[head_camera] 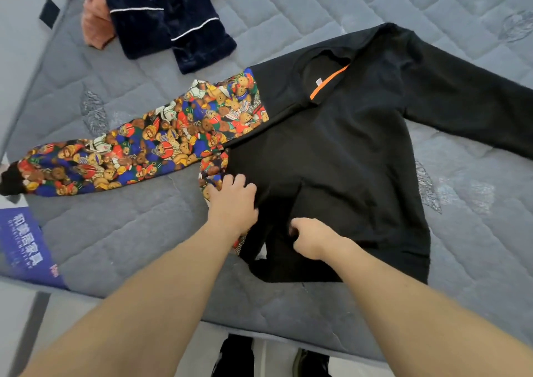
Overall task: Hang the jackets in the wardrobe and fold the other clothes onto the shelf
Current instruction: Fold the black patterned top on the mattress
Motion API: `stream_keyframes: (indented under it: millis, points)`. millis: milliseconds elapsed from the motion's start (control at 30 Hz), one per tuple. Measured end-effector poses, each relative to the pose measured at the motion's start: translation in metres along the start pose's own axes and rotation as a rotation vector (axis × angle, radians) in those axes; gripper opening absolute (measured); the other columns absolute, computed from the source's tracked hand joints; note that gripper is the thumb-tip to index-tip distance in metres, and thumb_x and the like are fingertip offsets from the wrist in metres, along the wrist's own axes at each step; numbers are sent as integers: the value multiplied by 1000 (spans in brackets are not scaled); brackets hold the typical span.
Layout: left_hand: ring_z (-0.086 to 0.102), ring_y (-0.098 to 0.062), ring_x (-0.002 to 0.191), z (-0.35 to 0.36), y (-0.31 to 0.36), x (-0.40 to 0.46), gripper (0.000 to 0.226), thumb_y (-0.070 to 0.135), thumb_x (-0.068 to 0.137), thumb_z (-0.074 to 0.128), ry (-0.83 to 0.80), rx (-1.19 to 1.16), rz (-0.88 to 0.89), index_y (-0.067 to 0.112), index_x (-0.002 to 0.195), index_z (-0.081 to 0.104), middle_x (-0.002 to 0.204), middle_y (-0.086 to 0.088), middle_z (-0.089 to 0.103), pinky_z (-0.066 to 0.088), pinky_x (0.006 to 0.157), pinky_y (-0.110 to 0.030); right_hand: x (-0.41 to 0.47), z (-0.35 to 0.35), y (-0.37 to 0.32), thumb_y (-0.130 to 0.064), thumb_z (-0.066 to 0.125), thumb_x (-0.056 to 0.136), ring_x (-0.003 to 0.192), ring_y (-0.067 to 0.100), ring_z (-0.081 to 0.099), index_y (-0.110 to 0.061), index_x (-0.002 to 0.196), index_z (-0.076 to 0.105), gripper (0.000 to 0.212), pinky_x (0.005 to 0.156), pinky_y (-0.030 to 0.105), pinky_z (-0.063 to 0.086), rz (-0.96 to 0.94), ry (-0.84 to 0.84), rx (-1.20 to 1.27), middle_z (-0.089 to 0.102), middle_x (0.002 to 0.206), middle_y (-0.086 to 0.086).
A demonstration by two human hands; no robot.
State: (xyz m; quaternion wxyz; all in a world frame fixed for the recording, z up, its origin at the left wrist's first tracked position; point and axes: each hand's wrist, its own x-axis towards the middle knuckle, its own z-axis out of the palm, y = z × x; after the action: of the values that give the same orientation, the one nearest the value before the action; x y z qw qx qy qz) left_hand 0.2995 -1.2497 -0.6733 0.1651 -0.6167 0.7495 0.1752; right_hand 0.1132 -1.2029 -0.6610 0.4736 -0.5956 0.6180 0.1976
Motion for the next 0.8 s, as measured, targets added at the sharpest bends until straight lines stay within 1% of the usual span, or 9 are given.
stream_keyframes:
  millis: [100, 200, 267, 333, 433, 567, 667, 733, 800]
  points:
    - [48, -30, 113, 14, -62, -40, 14, 29, 74, 57, 79, -276, -38, 18, 83, 55, 106, -1, 53, 44, 93, -49, -8, 4, -10, -10, 43, 94, 111, 31, 58, -7, 116, 63, 29, 92, 34, 48, -14, -286, -263, 62, 125, 11]
    - [36, -22, 133, 15, -123, -85, 23, 30, 78, 49, -415, 29, -49, 33, 97, 61, 147, 5, 35, 25, 112, -51, -12, -10, -30, -10, 38, 99, 121, 31, 55, -4, 127, 61, 37, 104, 36, 42, 9, -345, -326, 58, 133, 13]
    - [47, -21, 127, 2, -132, -76, 35, 29, 85, 43, -643, 51, -124, 29, 113, 64, 151, 4, 34, 36, 107, -42, -9, -30, -43, -10, 41, 99, 124, 30, 53, -5, 130, 59, 37, 106, 36, 42, 65, -266, -218, 57, 135, 13]
    - [56, -26, 117, -28, -112, -39, 33, 25, 88, 45, -532, -66, -176, 21, 116, 62, 134, -5, 55, 47, 97, -38, -1, -57, -54, -11, 42, 99, 126, 28, 53, -5, 129, 61, 36, 106, 33, 41, 87, -134, -99, 59, 135, 11]
    - [54, -26, 104, -68, -70, 24, 22, 23, 88, 48, -265, -301, -152, 21, 109, 55, 115, -5, 57, 50, 89, -43, 22, -104, -61, -9, 45, 96, 121, 30, 55, -3, 125, 63, 34, 103, 34, 43, 127, 38, 135, 62, 129, 14]
    - [37, -29, 127, -82, -27, 91, 53, 31, 86, 56, -35, -305, -65, 24, 135, 37, 139, -7, 39, 43, 99, -57, 59, -165, -50, -13, 50, 96, 101, 33, 58, -3, 127, 57, 34, 90, 40, 48, 231, 200, 514, 60, 111, 17]
    - [13, -31, 146, -64, -30, 127, 81, 40, 85, 64, -45, -140, -165, 32, 149, 15, 157, -5, 15, 14, 109, -71, 93, -203, -29, -20, 51, 97, 121, 35, 54, -8, 132, 49, 37, 101, 44, 45, 309, 271, 884, 53, 134, 20]
    - [26, -29, 139, -53, -39, 142, 72, 41, 85, 64, 23, 12, -206, 28, 145, 25, 149, -7, 30, 21, 108, -69, 118, -218, -20, -20, 52, 96, 123, 32, 53, -9, 131, 50, 37, 103, 44, 45, 333, 314, 1038, 52, 136, 18]
    - [49, -28, 118, -62, -48, 158, 40, 31, 88, 56, 85, 2, -220, 24, 126, 47, 127, -5, 53, 40, 95, -54, 140, -228, -21, -16, 52, 95, 127, 29, 52, -13, 124, 55, 30, 102, 41, 46, 338, 356, 1140, 57, 133, 11]
